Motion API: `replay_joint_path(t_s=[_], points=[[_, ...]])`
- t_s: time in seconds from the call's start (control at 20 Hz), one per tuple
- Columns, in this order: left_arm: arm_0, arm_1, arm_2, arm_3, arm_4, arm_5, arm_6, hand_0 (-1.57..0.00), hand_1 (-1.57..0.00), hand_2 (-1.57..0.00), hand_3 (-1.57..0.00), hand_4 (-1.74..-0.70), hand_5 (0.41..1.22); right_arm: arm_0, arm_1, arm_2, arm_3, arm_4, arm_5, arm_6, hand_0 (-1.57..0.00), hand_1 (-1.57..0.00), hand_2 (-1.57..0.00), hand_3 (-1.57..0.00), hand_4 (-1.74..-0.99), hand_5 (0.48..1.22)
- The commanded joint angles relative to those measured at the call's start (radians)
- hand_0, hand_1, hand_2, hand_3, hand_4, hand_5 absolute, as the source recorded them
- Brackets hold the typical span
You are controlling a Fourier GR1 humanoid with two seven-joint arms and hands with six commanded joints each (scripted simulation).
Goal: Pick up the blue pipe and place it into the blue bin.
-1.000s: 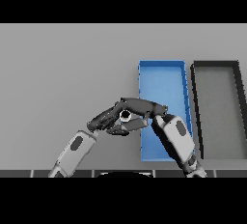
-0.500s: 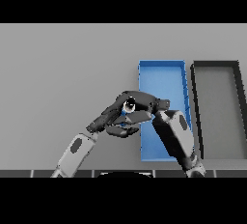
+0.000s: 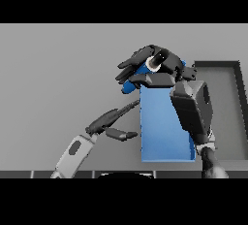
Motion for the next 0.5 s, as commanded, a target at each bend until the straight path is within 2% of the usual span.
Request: replay_joint_path(t_s=[0.0, 0.1, 0.25, 0.45], points=[[0.003, 0.011, 0.005, -0.003, -0.003, 0.001, -0.008, 0.0, 0.0, 0.0, 0.0, -0.91, 0.486, -0.032, -0.026, -0.03, 0.039, 0.009, -0.027, -0.007, -1.57, -1.57, -1.57, -1.57, -1.496, 1.221], [0.005, 0.014, 0.003, -0.015, -0.006, 0.003, 0.0, 0.0, 0.0, 0.0, 0.0, -0.9, 0.487, -0.056, -0.057, -0.06, 0.127, 0.066, -0.059, -0.013, -1.57, -1.57, -1.57, -1.57, -1.497, 1.221], [-0.006, 0.011, 0.007, 0.007, -0.007, 0.0, 0.014, 0.0, 0.0, 0.0, 0.0, -0.89, 0.484, -0.067, -0.088, -0.096, 0.277, 0.161, -0.04, -0.04, -1.57, -1.57, -1.57, -1.57, -1.498, 1.221], [-0.013, 0.019, 0.018, 0.005, -0.012, 0.006, 0.003, 0.0, 0.0, 0.0, 0.0, -0.88, 0.482, 0.016, -0.097, -0.121, 0.429, 0.255, -0.02, -0.046, -1.57, -1.57, -1.57, -1.57, -1.499, 1.221]])
